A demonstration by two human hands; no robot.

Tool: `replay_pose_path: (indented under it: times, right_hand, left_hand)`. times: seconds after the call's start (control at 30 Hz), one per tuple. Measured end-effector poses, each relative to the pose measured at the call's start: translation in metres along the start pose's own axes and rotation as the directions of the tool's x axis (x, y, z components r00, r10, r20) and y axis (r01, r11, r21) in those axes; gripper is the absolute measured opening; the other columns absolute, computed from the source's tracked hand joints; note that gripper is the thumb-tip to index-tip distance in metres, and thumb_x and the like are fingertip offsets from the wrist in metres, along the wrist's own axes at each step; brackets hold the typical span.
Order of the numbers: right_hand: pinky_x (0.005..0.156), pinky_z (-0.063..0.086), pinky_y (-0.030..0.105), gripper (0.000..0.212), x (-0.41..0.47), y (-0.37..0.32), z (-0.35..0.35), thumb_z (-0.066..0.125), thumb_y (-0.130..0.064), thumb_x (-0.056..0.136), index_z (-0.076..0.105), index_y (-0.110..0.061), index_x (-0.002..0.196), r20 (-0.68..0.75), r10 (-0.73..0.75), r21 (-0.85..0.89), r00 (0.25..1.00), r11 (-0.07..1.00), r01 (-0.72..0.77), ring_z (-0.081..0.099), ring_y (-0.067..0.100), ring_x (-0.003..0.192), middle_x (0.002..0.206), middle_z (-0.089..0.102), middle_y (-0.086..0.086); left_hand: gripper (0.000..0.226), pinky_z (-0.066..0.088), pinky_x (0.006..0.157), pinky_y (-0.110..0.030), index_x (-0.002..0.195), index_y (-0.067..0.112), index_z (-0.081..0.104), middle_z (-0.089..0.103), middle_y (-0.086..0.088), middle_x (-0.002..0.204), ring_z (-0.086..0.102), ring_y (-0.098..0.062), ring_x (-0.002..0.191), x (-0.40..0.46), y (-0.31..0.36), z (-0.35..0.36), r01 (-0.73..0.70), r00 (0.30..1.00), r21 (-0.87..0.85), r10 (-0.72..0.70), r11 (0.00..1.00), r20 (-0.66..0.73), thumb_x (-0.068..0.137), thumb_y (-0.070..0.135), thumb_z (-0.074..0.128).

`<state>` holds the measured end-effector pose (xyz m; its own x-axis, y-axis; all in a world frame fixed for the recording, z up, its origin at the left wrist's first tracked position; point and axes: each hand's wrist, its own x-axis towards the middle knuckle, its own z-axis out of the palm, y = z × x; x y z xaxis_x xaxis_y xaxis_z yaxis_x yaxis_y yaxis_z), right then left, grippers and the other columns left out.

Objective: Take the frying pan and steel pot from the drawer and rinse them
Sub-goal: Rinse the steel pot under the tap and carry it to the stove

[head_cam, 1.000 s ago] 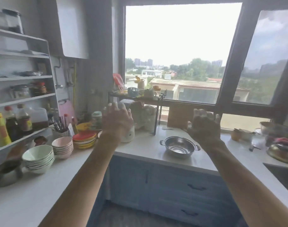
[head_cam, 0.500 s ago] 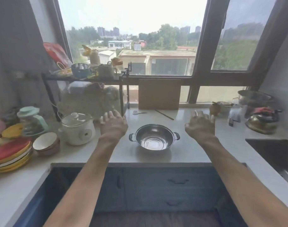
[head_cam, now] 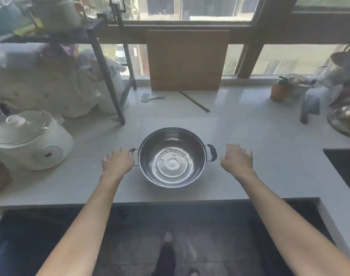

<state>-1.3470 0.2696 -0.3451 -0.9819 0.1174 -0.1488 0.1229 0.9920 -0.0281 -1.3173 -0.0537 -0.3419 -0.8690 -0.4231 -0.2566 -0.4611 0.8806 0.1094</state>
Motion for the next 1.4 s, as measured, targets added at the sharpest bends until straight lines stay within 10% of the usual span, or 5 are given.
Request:
replay_pose_path:
  times: [0.17, 0.3, 0.53, 0.9, 1.4]
  right_hand:
    - [0.093, 0.041, 0.04, 0.039, 0.044, -0.01, 0.049, 0.046, -0.025, 0.092, 0.045, -0.023, 0.13, 0.184, 0.004, 0.407, 0.983, 0.91, -0.08, 0.052, 0.029, 0.117, 0.129, 0.054, 0.01]
    - [0.075, 0.048, 0.029, 0.023, 0.057, -0.01, 0.069, 0.055, -0.023, 0.089, 0.052, -0.039, 0.105, 0.213, 0.07, 0.805, 0.975, 0.553, -0.215, 0.065, 0.019, 0.096, 0.115, 0.063, 0.001]
    - [0.078, 0.051, 0.032, 0.023, 0.091, 0.017, 0.066, 0.062, -0.009, 0.087, 0.06, -0.021, 0.106, 0.379, -0.231, 0.869, 0.896, 0.42, -0.26, 0.063, 0.017, 0.076, 0.104, 0.068, 0.013]
    - [0.074, 0.051, 0.019, 0.019, 0.082, 0.099, 0.018, 0.061, 0.008, 0.082, 0.054, -0.008, 0.091, 0.386, -0.282, 0.902, 0.879, 0.315, -0.295, 0.061, 0.027, 0.078, 0.086, 0.059, 0.014]
    - [0.076, 0.053, 0.024, 0.014, -0.099, 0.512, -0.03, 0.065, -0.003, 0.084, 0.058, -0.011, 0.093, 0.201, 0.403, 0.958, 0.893, 0.108, -0.264, 0.062, 0.012, 0.074, 0.086, 0.063, 0.004]
  left_hand:
    - [0.04, 0.038, 0.095, -0.042, 0.133, 0.022, 0.045, 0.055, -0.01, 0.131, 0.05, -0.032, 0.119, 0.051, -0.005, 0.049, -0.03, 0.997, -0.293, 0.049, 0.956, 0.06, 0.096, 0.028, 0.031]
    - [0.022, 0.045, 0.092, -0.031, 0.115, 0.034, 0.057, 0.055, 0.006, 0.133, 0.054, -0.012, 0.115, 0.059, -0.021, 0.074, -0.05, 0.986, -0.678, 0.144, 0.734, 0.083, 0.097, 0.029, 0.045]
    - [0.028, 0.048, 0.066, -0.008, 0.099, 0.027, 0.068, 0.073, 0.009, 0.081, 0.062, -0.004, 0.06, 0.065, -0.043, 0.063, 0.093, 0.95, -0.871, 0.219, 0.482, 0.223, 0.087, 0.002, 0.062]
    - [0.024, 0.042, 0.09, -0.033, 0.099, 0.031, 0.071, 0.075, 0.008, 0.084, 0.061, -0.007, 0.065, 0.082, 0.044, 0.008, 0.009, 0.884, -0.857, 0.396, 0.515, 0.247, 0.077, 0.022, 0.067]
    - [0.017, 0.045, 0.089, -0.041, 0.099, 0.027, 0.07, 0.075, -0.003, 0.094, 0.063, -0.023, 0.072, -0.079, 0.523, 0.048, -0.494, 0.325, -0.774, 0.91, 0.396, 0.258, 0.083, 0.023, 0.067]
